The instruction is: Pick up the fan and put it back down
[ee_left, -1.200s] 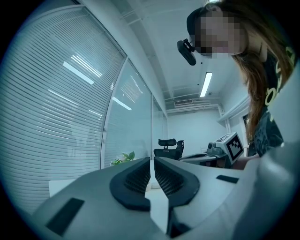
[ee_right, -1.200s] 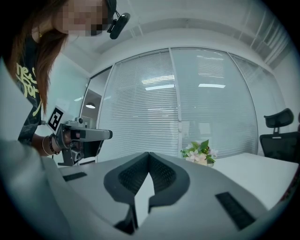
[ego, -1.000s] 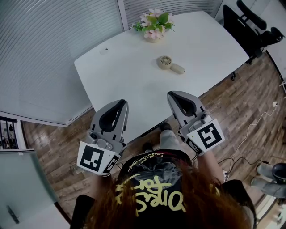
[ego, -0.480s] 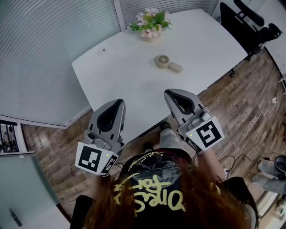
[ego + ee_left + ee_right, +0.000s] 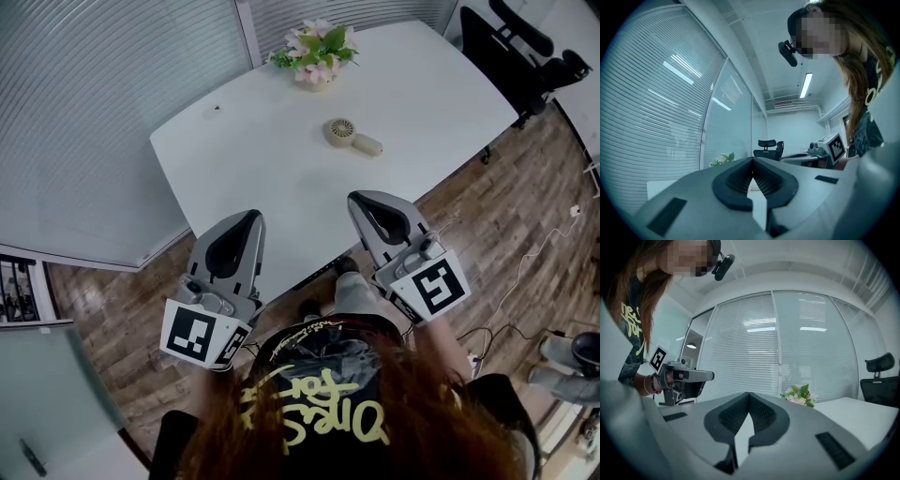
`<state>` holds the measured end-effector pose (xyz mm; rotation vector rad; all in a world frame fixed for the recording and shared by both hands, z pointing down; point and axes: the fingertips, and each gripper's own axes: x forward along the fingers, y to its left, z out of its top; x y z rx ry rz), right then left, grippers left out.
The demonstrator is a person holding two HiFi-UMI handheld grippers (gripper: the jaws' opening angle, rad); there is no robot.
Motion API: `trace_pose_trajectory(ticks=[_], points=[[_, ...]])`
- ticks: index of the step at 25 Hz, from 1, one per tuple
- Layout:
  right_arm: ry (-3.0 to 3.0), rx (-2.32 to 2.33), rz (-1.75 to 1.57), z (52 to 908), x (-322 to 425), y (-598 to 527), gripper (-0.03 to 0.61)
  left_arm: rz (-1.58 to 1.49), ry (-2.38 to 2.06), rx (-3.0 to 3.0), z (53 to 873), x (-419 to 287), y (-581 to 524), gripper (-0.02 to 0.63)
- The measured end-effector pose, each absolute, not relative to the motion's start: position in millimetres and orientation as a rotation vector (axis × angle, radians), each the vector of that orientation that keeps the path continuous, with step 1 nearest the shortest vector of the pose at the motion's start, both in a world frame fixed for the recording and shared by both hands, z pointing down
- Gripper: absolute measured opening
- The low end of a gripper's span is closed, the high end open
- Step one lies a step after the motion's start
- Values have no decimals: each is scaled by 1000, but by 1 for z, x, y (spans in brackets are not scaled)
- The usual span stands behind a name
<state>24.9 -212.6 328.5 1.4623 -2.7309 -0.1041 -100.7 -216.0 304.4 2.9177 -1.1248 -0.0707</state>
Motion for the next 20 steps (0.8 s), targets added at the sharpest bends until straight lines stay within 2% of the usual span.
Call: trace_pose_trajectory(ticks=[20], points=[[-2742,1477,-31,332,23,-204,3,-76,-1113,2910,308,-100,-208,-8]])
